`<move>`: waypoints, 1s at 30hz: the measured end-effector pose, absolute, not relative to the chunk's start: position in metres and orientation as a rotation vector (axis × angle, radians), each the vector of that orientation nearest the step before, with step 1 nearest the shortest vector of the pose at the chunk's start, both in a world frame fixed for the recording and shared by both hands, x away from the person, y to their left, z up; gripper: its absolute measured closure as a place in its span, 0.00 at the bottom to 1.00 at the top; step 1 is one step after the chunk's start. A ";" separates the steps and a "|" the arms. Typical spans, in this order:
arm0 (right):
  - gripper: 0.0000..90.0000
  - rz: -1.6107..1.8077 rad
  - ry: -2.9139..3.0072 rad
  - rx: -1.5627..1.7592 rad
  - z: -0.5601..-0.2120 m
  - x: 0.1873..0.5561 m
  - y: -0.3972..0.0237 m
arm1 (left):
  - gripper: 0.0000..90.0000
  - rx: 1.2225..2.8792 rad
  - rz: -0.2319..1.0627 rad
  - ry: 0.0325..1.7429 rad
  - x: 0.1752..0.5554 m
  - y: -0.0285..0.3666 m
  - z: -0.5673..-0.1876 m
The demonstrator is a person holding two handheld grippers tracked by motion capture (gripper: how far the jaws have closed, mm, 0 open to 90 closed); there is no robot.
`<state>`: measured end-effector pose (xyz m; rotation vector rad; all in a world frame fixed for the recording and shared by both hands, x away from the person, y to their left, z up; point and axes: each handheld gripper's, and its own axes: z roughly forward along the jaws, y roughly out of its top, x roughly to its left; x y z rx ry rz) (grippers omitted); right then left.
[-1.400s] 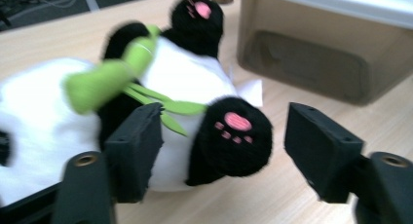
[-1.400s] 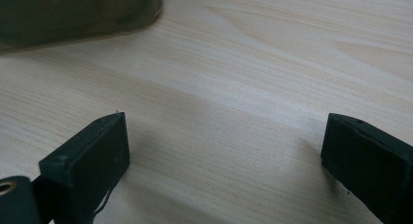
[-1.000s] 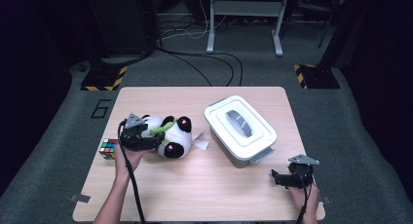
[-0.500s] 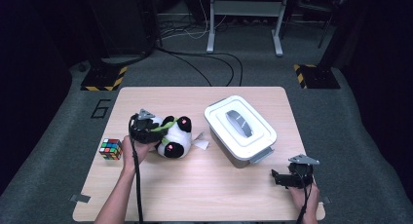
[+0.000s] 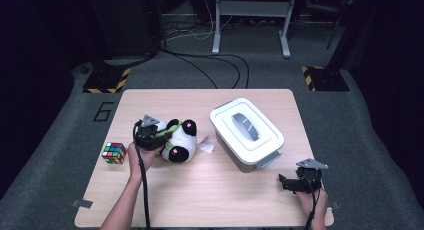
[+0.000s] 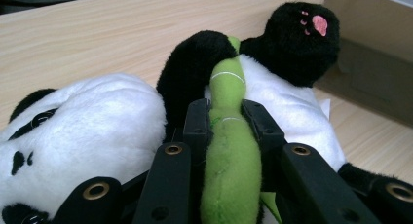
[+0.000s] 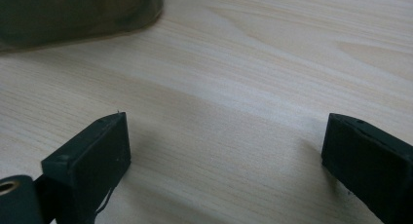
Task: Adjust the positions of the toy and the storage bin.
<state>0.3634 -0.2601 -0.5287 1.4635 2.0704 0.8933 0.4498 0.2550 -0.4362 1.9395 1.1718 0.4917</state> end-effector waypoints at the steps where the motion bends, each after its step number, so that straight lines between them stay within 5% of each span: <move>1: 0.03 0.893 2.070 1.463 -0.529 0.363 -0.260 | 0.83 1.933 0.493 1.180 0.449 0.254 -0.436; 30: 0.04 0.894 2.066 1.466 -0.529 0.363 -0.260 | 0.82 1.989 0.360 0.975 0.403 0.280 -0.438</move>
